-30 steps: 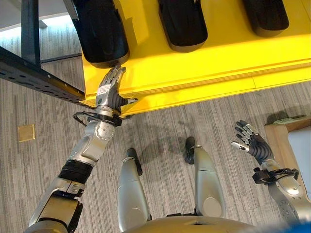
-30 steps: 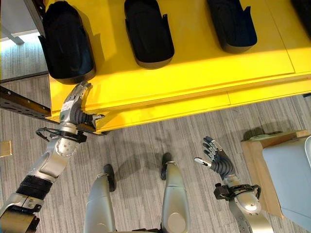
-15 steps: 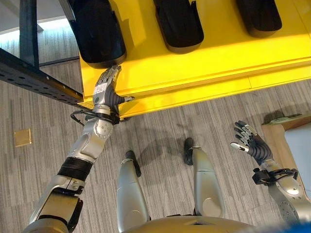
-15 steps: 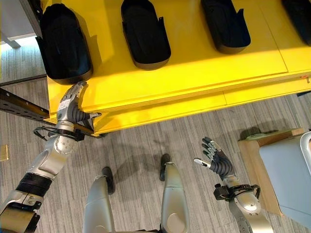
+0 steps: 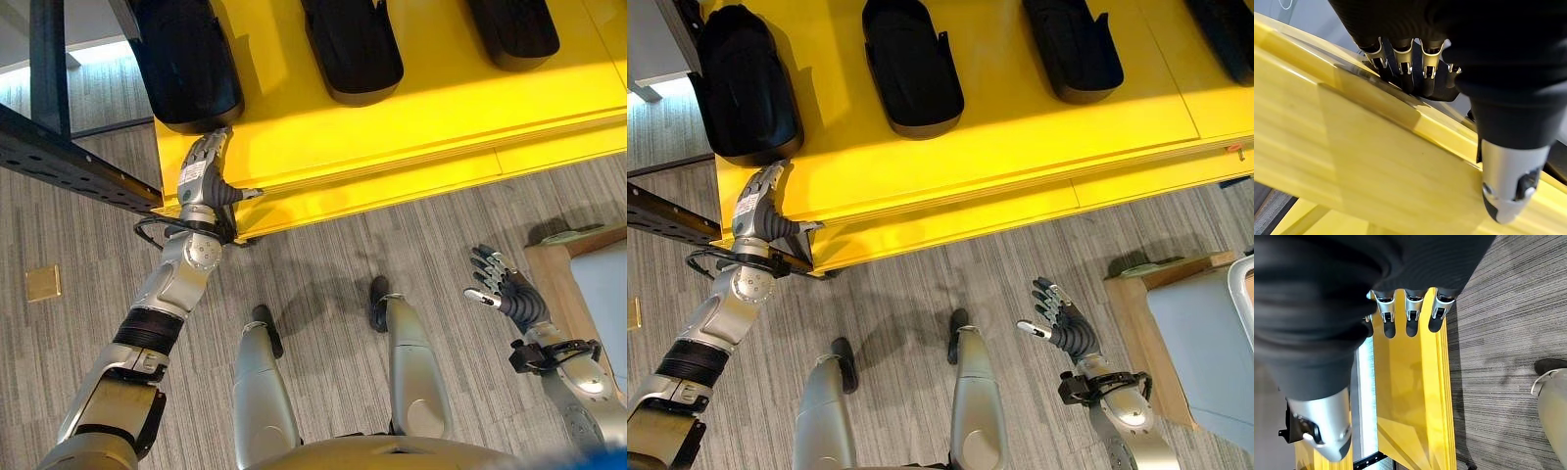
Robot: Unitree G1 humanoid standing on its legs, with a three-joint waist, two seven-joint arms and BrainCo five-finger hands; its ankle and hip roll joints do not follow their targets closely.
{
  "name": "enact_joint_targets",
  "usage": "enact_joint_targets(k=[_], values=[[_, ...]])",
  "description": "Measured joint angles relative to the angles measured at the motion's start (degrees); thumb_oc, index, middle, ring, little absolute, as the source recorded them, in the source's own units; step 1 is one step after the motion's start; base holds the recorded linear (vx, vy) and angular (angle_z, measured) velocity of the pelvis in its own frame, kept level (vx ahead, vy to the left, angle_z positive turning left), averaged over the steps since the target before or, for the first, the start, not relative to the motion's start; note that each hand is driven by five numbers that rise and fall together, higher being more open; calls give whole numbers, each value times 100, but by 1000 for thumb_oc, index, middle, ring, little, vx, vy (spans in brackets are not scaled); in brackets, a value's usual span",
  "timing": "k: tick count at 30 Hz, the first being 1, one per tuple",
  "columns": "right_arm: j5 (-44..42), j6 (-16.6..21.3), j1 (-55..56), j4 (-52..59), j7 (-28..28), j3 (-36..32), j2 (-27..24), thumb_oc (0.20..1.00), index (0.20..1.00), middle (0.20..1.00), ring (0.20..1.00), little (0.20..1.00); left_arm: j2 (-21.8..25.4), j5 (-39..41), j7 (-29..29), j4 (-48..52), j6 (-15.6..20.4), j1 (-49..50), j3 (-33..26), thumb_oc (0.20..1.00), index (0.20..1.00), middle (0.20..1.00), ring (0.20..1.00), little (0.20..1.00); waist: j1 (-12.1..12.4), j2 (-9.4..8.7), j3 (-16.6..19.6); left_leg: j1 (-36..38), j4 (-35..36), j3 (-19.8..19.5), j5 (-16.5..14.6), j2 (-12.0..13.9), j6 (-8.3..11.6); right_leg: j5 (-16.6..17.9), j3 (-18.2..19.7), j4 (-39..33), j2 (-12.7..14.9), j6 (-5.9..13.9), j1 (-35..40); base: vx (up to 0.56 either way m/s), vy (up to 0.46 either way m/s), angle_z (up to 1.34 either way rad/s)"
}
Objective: Move parts from the plastic box to the shelf.
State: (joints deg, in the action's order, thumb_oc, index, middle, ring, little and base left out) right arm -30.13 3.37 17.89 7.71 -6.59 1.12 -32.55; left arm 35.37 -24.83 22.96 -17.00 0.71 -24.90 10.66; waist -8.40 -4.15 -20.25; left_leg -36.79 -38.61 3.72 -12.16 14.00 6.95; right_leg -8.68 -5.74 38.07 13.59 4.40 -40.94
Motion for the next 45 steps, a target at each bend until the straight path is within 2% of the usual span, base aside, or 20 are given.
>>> enact_joint_targets(k=[10,15,23,24,26,28,30,33,35,36,39,42,45], values=[[0,-1,-4,0,-9,0,0,1000,1000,1000,1000,1000,-1,68,-10,47,27,27,6,1000,1000,1000,1000,1000,15,10,-6,-13,10,10,0,-1,0,4,5,0,2,3,-20,0,0,0],[3,0,-14,-2,16,-3,1,1000,1000,1000,1000,1000,-130,580,-209,758,140,626,-215,1000,1000,1000,1000,1000,68,65,-40,28,35,23,6,-5,7,13,1,16,7,2,8,0,0,0],[6,5,-14,7,9,-26,1,1000,1000,1000,1000,1000,-92,1281,-1205,1511,556,1590,-151,1000,1000,1000,1000,1000,271,142,-62,419,170,-27,-21,-71,-15,-108,-56,19,67,18,420,-25,-11,8],[5,7,-16,3,12,-8,13,1000,1000,1000,1000,1000,-116,1744,-1363,1602,731,1804,-147,1000,1000,1000,1000,1000,287,143,-62,470,183,-68,-23,-82,-18,-124,-99,18,86,13,518,8,-39,17],[4,29,-10,-26,9,211,18,1000,1000,1000,1000,1000,-399,3253,-1570,1431,1120,2015,47,1000,1000,1000,1000,1000,325,143,-49,699,320,-125,2,-105,-3,-146,-186,-67,105,8,780,18,-25,19],[4,97,-101,-48,-8,351,37,1000,1000,1000,1000,1000,-447,4149,-2003,1330,1076,2268,366,1000,1000,1000,1000,1000,403,155,-21,845,412,-144,6,-112,0,-214,-276,-133,134,-2,946,43,-20,9],[4,157,-175,-74,1,422,45,1000,1000,1000,1000,1000,-474,4827,-2336,1096,829,2700,872,1000,1000,1000,1000,1000,394,141,-16,1102,587,-154,52,-139,9,-191,-298,-254,131,19,1209,77,9,9],[9,264,-209,-91,25,369,119,1000,1000,1000,1000,1000,-383,5262,-2571,1347,755,3327,844,1000,1000,1000,1000,1000,487,145,7,1411,810,-121,94,-157,23,-147,-347,-446,133,56,1517,106,14,6],[21,333,-262,-87,78,336,357,1000,1000,1000,1000,1000,-444,5734,-2717,1722,842,3579,324,1000,1000,1000,1000,1000,514,188,141,1888,1256,-101,221,-187,16,-47,-466,-888,119,125,2018,139,5,11],[37,432,-183,-82,96,326,484,1000,1000,1000,1000,1000,-683,6053,-2735,1774,1012,3680,-9,1000,1000,1000,1000,1000,492,235,381,2058,1552,-89,333,-206,10,87,-527,-1208,85,128,2234,134,12,8],[117,446,-185,-107,117,334,528,1000,1000,1000,1000,1000,-822,6491,-2825,1829,1013,3726,-104,1000,1000,1000,1000,1000,484,255,609,2720,2350,64,646,-226,17,414,-627,-1991,14,155,2839,133,24,-4],[82,456,-116,-426,71,366,548,1000,1000,1000,1000,1000,-811,6655,-3031,1761,963,4014,-48,1000,1000,1000,1000,1000,466,342,1318,3414,3232,242,926,-268,36,695,-646,-2830,-99,254,3464,98,21,-15],[-17,340,9,-611,10,469,550,1000,1000,1000,1000,1000,-983,6763,-3160,1726,877,4162,33,1000,1000,1000,1000,1000,475,423,1635,3819,3747,374,1092,-327,16,940,-679,-3421,-131,302,3860,79,38,-10]])
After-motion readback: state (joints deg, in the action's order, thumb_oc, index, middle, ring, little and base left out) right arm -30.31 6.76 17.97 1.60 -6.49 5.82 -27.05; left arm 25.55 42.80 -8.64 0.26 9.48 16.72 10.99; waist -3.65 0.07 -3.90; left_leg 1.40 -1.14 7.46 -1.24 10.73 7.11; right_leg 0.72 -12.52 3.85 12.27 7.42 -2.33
